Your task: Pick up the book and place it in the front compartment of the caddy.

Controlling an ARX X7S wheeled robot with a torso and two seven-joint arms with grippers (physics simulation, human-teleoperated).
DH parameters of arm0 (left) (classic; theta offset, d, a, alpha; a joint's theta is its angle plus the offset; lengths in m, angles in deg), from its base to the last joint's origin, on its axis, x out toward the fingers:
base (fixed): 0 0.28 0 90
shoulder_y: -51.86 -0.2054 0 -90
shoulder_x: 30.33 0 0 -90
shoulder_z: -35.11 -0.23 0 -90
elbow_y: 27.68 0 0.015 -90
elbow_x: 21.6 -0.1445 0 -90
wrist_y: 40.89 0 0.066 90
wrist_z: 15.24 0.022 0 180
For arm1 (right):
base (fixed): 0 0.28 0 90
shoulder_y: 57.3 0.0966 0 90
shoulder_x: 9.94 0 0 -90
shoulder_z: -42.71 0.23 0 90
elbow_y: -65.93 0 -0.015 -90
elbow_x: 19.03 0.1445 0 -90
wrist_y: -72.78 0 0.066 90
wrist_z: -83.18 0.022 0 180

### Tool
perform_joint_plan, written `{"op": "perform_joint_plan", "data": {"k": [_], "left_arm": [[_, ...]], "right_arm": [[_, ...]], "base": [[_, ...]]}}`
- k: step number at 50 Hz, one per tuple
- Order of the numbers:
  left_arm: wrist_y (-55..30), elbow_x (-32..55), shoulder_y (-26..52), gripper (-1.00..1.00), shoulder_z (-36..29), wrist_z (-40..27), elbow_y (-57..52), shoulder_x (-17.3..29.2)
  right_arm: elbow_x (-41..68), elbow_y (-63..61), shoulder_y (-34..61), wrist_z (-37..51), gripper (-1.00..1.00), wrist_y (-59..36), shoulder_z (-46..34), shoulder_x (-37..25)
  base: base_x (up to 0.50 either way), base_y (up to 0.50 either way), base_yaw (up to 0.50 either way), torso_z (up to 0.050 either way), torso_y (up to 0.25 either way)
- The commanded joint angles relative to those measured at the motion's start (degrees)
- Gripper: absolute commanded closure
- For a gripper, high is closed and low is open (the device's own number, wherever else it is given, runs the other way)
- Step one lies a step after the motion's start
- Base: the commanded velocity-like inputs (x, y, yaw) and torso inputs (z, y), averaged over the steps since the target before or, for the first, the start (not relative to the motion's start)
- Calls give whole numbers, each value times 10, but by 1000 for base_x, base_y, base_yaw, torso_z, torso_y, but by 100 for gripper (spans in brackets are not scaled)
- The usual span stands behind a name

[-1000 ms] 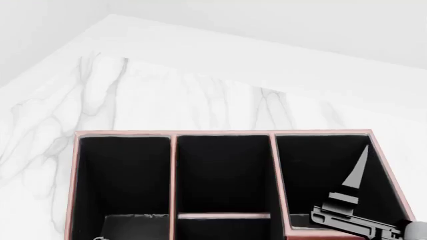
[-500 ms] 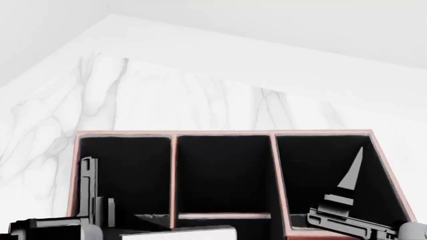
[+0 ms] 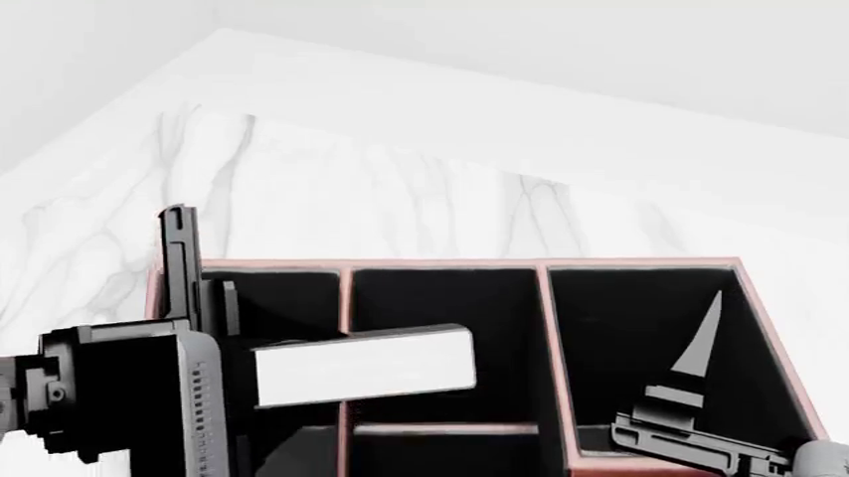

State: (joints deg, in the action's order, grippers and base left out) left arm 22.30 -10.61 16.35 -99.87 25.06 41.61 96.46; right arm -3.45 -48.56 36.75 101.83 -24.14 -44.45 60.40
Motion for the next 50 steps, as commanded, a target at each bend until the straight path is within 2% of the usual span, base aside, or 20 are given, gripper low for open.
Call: {"op": "perform_joint_plan", "data": {"k": [1, 18, 40, 50], "left_arm": [[96, -33, 24, 100, 5, -22, 81, -29], [203, -40, 21, 100, -6, -25, 180, -76], [255, -6, 24, 100, -14, 17, 264, -104], [285, -12, 49, 100, -18, 31, 349, -133]], "right_arm": [[4, 2, 1, 1, -100, 0, 0, -2], [8, 0, 1, 3, -100, -1, 0, -6], [10, -3, 2, 4, -100, -6, -6, -11], [11, -1, -2, 4, -100, 3, -4, -11]], "base": [[0, 0, 0, 0, 0], [0, 0, 0, 0, 1], [0, 0, 0, 1, 1], [0, 0, 0, 0, 1]]}}
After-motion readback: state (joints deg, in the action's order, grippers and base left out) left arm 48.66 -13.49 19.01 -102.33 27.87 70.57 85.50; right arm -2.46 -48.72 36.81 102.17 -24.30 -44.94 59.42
